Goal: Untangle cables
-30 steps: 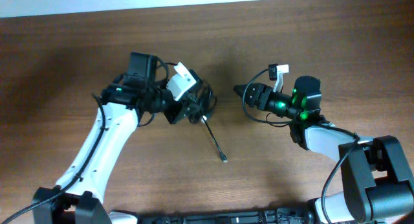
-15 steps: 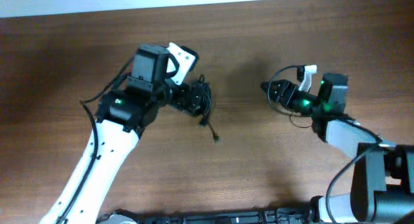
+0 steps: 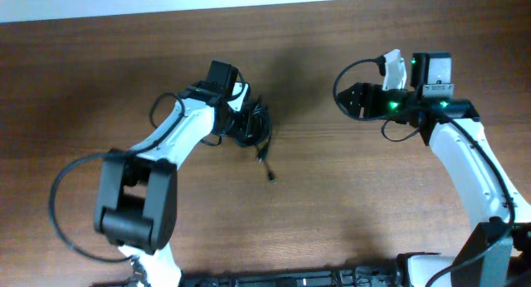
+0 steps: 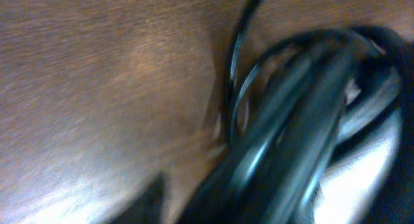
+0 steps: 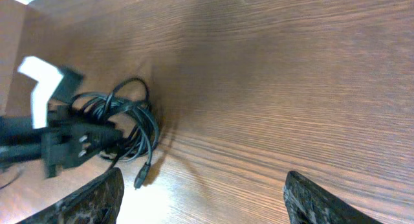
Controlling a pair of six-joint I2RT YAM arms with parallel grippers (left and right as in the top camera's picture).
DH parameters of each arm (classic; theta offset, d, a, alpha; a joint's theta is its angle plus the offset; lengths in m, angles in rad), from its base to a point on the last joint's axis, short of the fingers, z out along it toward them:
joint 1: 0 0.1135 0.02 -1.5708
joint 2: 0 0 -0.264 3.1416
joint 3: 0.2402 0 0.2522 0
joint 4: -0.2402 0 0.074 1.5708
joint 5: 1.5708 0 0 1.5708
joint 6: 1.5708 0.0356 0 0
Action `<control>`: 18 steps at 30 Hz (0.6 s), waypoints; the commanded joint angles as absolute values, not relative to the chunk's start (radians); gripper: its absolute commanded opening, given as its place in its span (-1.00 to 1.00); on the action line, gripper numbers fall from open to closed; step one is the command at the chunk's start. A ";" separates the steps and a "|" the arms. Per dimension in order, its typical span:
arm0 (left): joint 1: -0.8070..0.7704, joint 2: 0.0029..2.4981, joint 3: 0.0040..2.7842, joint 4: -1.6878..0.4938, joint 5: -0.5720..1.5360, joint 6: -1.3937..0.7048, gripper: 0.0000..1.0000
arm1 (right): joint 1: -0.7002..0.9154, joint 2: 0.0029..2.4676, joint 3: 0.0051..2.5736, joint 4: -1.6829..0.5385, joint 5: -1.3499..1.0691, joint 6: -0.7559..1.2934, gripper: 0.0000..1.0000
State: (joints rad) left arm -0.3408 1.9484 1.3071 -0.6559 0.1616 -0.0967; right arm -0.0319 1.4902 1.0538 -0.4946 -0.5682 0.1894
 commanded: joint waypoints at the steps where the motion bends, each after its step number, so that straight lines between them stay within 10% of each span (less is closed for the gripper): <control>1: -0.337 1.993 1.307 -0.644 0.197 -0.053 -1.00 | 0.007 1.479 1.072 -0.486 -0.568 0.226 0.56; 5: -0.268 1.811 1.314 -0.706 0.680 0.369 -1.00 | 0.098 1.479 1.071 -0.486 -0.617 0.128 0.59; 13: 0.038 1.733 1.314 -0.751 1.373 0.466 -1.00 | 0.131 1.497 1.070 -0.278 -0.953 0.060 0.59; 18: 0.035 1.733 1.314 -0.782 1.463 0.466 -1.00 | 0.242 1.544 1.070 -0.007 -0.906 0.245 0.46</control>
State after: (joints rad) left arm 0.0353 1.7420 1.3071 -0.7559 1.3636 0.4465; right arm 0.2081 1.5276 1.0546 -0.0750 -0.9134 0.1398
